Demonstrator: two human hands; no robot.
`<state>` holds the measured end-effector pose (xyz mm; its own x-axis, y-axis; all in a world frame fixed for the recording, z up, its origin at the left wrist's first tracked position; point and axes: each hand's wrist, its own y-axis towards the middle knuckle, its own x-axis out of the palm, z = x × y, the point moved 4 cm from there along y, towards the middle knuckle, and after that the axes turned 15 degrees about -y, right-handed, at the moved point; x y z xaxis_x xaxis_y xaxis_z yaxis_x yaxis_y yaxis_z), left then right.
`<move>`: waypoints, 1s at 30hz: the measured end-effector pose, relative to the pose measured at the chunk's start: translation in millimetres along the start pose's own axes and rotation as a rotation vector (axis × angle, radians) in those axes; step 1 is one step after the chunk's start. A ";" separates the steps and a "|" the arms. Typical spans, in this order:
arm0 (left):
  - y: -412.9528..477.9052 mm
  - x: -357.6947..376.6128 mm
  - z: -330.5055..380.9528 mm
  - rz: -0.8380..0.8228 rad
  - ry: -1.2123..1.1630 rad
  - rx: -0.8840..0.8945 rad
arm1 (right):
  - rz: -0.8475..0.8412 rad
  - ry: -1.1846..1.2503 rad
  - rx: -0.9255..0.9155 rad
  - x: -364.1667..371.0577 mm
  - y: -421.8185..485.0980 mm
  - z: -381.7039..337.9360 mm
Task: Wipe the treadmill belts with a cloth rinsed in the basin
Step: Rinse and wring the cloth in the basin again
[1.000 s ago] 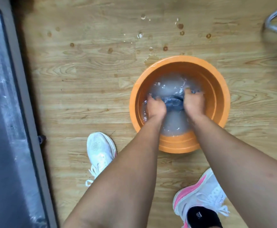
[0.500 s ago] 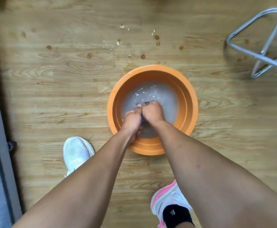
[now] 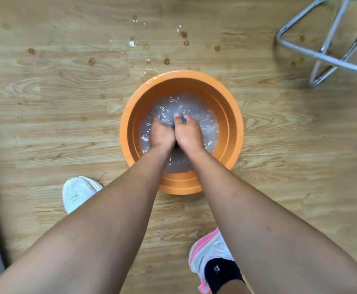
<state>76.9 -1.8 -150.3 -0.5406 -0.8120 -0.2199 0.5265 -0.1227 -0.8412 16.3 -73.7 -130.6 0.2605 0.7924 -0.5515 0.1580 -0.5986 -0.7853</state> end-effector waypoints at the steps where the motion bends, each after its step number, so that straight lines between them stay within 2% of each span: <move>1: 4.9 3.7 -6.6 -0.025 -0.096 -0.061 | -0.034 0.022 0.008 6.1 -2.1 -1.1; 3: -1.8 3.0 -10.1 -0.054 -0.218 -0.192 | -0.057 0.037 0.023 9.2 -6.2 -2.4; 6: -16.1 -0.1 -9.6 -0.128 -0.289 -0.318 | 0.012 -0.047 -0.059 3.0 -5.2 -3.2; 9: -27.6 -5.3 -5.7 -0.106 -0.287 -0.297 | -0.010 -0.102 -0.093 0.7 -3.4 -8.0; 12: -37.2 -8.9 -1.3 -0.049 -0.318 -0.253 | -0.046 -0.136 -0.034 -1.3 1.3 -19.0; 16: -47.4 -22.3 11.9 0.039 -0.349 -0.131 | 0.028 -0.226 0.041 -25.3 20.6 -18.1; 19: -42.2 -27.3 16.4 0.157 -0.289 -0.130 | 0.134 -0.272 0.013 -43.0 32.8 -5.3; 21: -31.9 -19.8 14.3 0.192 -0.216 -0.154 | 0.217 -0.216 -0.017 -44.0 29.4 0.9; 23: -22.4 -7.0 8.3 0.158 -0.198 -0.202 | 0.194 -0.069 0.020 -32.2 21.0 9.0; 26: -11.3 5.0 0.6 0.108 -0.148 -0.154 | 0.081 0.140 0.067 -10.2 4.0 18.7; 30: -3.3 8.9 -12.6 -0.021 -0.156 -0.149 | 0.057 0.081 -0.048 6.2 -9.4 16.4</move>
<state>62.0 -1.4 -155.7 -0.4360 -0.8902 -0.1321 0.4073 -0.0643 -0.9110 0.8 -61.2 -131.2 0.3464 0.7459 -0.5688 0.1856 -0.6489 -0.7379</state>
